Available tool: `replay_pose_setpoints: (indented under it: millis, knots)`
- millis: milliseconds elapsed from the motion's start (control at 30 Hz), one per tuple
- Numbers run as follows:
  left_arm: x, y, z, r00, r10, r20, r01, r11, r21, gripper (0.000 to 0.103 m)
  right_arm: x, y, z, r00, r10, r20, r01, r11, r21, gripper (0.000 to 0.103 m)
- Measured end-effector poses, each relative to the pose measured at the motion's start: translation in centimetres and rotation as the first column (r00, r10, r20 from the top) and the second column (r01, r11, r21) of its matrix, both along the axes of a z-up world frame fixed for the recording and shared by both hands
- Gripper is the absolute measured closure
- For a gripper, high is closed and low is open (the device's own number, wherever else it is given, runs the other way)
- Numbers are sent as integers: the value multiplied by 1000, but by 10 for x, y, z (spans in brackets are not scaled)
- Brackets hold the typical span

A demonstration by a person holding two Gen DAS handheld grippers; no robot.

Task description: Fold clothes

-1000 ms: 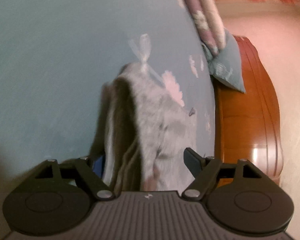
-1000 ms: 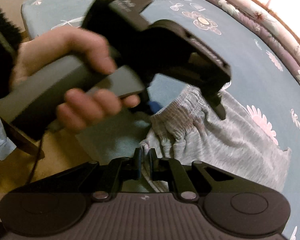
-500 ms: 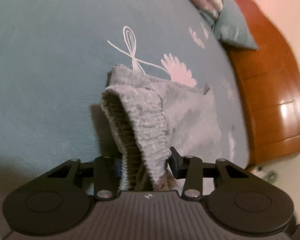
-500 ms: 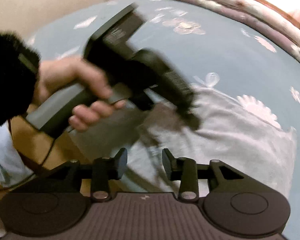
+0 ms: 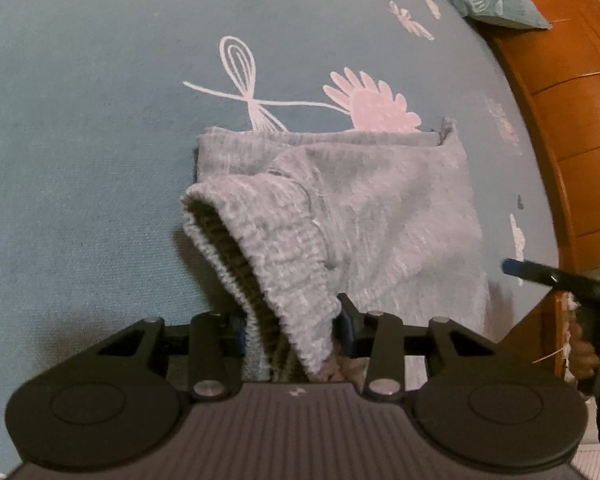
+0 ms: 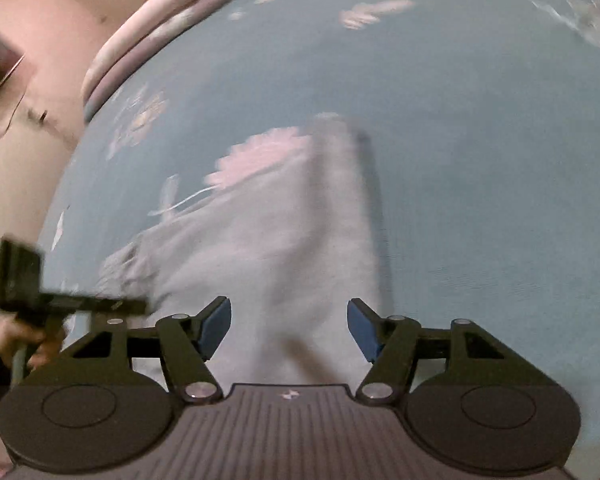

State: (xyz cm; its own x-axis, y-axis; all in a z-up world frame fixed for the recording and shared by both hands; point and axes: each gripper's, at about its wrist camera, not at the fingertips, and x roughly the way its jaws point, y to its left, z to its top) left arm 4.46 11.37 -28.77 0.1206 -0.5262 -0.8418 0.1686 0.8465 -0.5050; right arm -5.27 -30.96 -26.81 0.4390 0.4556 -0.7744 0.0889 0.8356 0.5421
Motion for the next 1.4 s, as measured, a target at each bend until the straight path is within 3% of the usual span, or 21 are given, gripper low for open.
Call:
replay_pose_setpoints:
  millis: [167, 500, 767, 1033, 1400]
  knots:
    - [13, -22, -2, 999, 20, -25, -19, 999, 41, 61, 16, -29, -44, 998, -39, -50, 46, 985, 166, 34]
    - [20, -33, -1, 996, 48, -70, -40, 994, 103, 59, 58, -36, -60, 995, 89, -32, -74, 944, 321, 31]
    - [18, -34, -1, 995, 68, -75, -59, 991, 116, 59, 89, -28, -59, 982, 189, -8, -177, 929, 324, 25]
    - [22, -39, -1, 994, 60, -92, -47, 988, 144, 59, 84, -12, -44, 966, 260, 4, -256, 948, 191, 20]
    - [30, -49, -2, 991, 44, -125, -20, 982, 189, 58, 87, -18, -47, 962, 273, 18, -270, 936, 227, 17]
